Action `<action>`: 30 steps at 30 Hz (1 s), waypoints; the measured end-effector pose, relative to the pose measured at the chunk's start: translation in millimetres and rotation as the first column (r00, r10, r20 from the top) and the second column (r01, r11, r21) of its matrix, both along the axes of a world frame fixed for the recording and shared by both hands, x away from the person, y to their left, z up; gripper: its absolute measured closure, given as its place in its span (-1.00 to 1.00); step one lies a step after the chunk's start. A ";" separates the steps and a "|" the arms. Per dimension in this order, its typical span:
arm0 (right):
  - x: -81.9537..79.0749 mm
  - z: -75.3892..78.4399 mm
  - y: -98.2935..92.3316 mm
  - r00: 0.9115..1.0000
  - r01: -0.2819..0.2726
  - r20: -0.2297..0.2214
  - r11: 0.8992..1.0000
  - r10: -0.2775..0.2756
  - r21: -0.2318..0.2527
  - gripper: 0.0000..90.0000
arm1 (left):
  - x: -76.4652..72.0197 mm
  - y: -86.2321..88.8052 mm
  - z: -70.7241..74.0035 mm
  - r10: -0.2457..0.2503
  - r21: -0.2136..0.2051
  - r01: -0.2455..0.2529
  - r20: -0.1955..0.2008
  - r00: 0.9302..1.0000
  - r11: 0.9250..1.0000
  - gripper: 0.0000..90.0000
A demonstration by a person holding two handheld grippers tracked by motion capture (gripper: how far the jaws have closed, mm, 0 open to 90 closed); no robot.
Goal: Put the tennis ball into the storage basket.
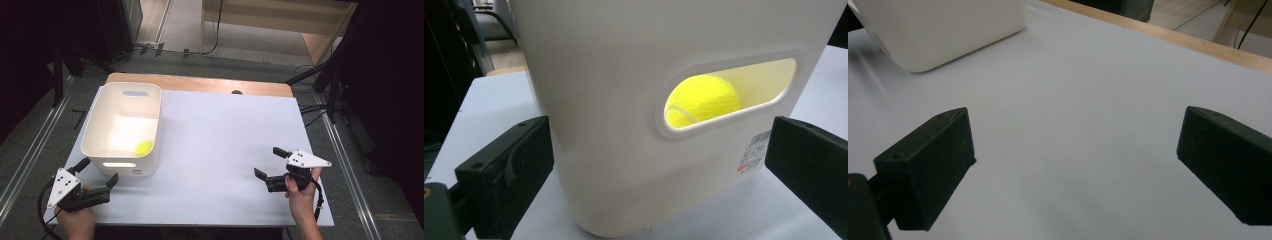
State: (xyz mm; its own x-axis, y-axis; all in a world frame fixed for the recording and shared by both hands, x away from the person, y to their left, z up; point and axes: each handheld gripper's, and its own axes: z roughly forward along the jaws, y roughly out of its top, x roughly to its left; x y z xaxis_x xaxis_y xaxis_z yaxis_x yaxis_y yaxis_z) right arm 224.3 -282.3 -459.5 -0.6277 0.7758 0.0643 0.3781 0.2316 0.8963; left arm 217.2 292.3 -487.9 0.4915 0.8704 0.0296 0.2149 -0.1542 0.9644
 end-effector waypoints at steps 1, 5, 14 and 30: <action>-1.2 -1.3 -2.3 1.000 0.003 0.002 1.000 -0.004 0.004 -0.99 | 0.0 0.0 0.0 0.000 -0.001 0.000 0.000 1.000 1.000 -1.00; -6.4 -5.8 -9.9 1.000 0.022 0.012 1.000 -0.022 0.010 -0.99 | 0.0 -0.2 -0.1 0.000 -0.002 0.000 0.001 1.000 1.000 -1.00; -20.7 -15.9 -30.5 0.996 0.071 0.040 0.996 -0.074 0.050 -0.99 | -0.3 0.0 0.1 0.000 -0.001 0.000 -0.002 1.000 1.000 -1.00; -47.5 -37.4 -68.4 0.983 0.164 0.064 0.978 -0.173 0.127 -0.98 | -0.3 3.5 0.9 -0.013 -0.024 0.013 -0.003 1.000 1.000 -1.00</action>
State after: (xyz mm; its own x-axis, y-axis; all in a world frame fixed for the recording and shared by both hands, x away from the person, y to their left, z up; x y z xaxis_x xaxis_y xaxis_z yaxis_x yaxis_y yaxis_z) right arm 176.8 -350.7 -496.9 -0.4951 0.8602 0.1226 0.3341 0.0582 0.9407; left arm 216.9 295.8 -487.0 0.5031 0.8642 0.0074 0.2157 -0.1339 0.9672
